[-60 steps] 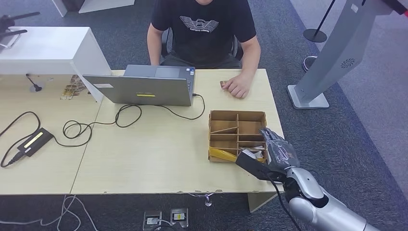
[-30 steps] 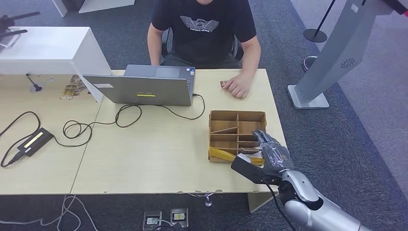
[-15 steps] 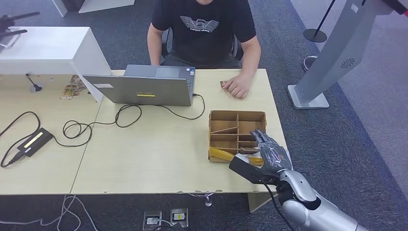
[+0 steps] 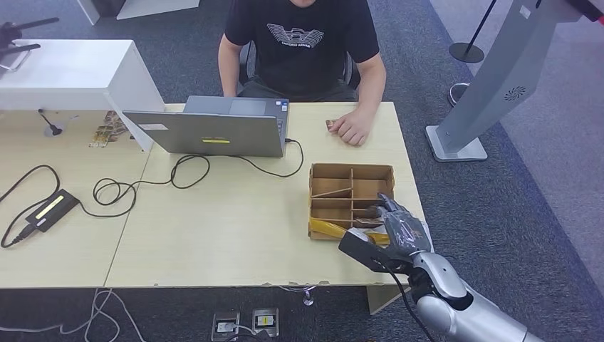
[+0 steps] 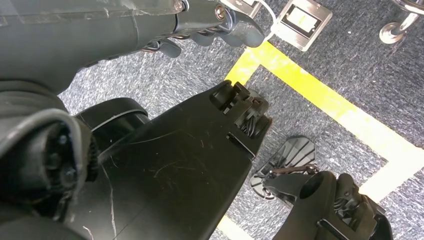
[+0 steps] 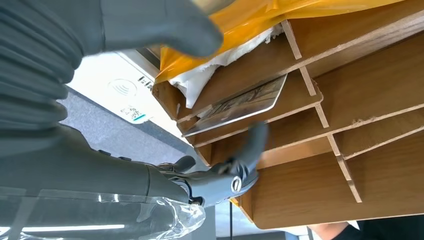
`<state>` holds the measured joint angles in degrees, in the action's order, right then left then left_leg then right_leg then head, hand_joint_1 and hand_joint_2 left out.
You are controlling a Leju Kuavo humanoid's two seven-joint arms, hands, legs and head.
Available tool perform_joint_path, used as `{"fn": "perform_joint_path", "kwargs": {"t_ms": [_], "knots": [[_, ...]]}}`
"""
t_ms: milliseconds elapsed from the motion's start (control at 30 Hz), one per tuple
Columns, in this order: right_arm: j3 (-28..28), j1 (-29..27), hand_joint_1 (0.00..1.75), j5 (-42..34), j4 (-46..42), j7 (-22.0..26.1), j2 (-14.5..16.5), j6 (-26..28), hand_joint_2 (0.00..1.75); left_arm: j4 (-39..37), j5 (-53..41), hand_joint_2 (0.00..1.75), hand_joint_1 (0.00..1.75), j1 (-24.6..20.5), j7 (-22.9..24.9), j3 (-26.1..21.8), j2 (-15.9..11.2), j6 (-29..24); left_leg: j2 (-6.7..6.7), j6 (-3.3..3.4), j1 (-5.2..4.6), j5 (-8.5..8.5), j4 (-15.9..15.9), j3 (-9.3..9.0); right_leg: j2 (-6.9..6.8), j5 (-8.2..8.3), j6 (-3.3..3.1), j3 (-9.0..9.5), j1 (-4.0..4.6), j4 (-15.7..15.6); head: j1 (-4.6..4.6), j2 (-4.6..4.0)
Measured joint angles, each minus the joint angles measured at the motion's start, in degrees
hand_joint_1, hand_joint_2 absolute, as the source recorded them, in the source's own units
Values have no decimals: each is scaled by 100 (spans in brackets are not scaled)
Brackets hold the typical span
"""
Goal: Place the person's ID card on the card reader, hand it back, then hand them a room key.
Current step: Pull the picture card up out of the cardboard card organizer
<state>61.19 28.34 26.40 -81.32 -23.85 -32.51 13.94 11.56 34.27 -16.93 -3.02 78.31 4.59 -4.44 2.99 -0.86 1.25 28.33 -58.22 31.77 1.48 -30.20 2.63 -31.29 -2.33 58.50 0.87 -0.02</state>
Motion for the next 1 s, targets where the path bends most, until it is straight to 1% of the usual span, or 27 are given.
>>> {"fn": "perform_joint_path", "kwargs": {"t_ms": [733, 900, 1000], "knots": [[64, 104, 175, -26, 130, 72, 44, 54, 175, 0, -51, 0, 0, -1, 44, 0, -2, 0, -1, 0, 0, 0, 0, -2, 0, 0, 0, 1, 0, 0, 0, 0], [102, 109, 175, 50, 156, 82, 50, 174, 175, 0, -60, 0, 0, 0, 69, 0, -2, 0, -1, 0, 0, 0, 0, -1, 0, 0, 0, 0, 0, 0, 1, 0], [129, 118, 175, 225, 166, 65, 55, 326, 175, 2, -78, 0, 0, 0, 78, 0, -2, 0, -1, 0, 0, 0, 0, 0, 0, 0, 0, 0, 0, 0, 1, 0]]}}
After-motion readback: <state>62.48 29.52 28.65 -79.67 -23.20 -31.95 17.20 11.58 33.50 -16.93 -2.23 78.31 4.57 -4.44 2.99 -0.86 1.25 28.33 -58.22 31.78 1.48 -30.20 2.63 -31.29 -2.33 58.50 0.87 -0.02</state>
